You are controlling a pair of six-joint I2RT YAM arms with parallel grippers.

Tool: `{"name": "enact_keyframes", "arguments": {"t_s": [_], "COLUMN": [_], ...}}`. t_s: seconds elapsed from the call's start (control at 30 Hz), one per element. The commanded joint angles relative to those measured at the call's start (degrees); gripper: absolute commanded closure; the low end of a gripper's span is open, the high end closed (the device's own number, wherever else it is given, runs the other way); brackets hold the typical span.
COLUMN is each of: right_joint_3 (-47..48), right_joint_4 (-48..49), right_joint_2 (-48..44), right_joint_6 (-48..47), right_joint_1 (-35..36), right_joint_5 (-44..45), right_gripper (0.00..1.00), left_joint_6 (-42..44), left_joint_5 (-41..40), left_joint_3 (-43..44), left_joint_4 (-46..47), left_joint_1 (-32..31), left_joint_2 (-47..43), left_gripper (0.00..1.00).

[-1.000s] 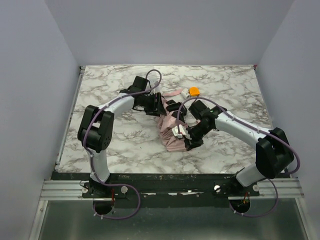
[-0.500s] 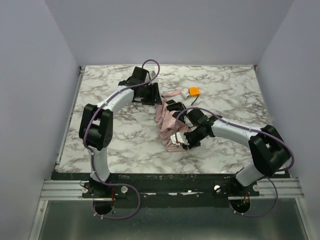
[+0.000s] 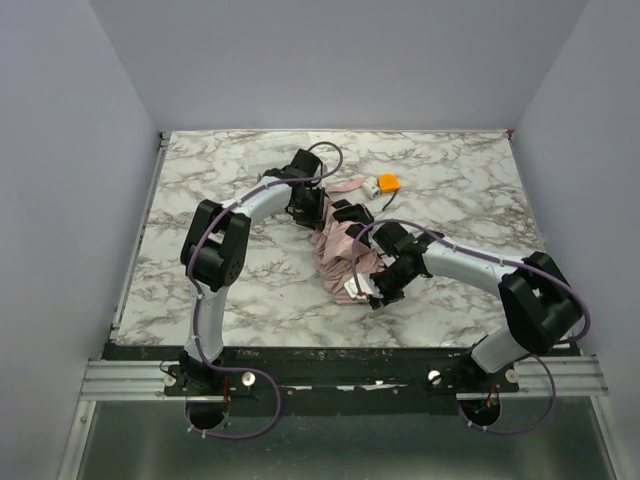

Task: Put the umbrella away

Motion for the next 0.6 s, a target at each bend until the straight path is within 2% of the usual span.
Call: {"name": "enact_keyframes", "arguments": {"t_s": [0.0, 0.1, 0.3, 0.57], "right_joint_3": [3.7, 4.4, -0.2, 0.1], "right_joint_4": [-9.9, -11.3, 4.6, 12.0], "right_joint_2": [-3.0, -2.0, 3.6, 6.1], "right_joint_6": [-4.6, -4.0, 8.4, 14.6], "right_joint_1": [0.5, 0.9, 3.1, 4.4], "right_joint_5": [-7.0, -7.6, 3.8, 11.2], "right_gripper": [0.81, 0.81, 0.84, 0.84], "left_joint_6": [2.2, 3.6, 5.4, 7.6], "left_joint_5": [-1.8, 0.2, 4.7, 5.6], "left_joint_3": [3.2, 4.4, 5.8, 9.1], "left_joint_4": [-3.6, -5.1, -7.9, -13.2], "left_joint_1": [-0.6, -1.0, -2.1, -3.4], "left_joint_2": [2.0, 2.7, 3.6, 5.5], "left_gripper": [0.77, 0.78, 0.78, 0.77]}}
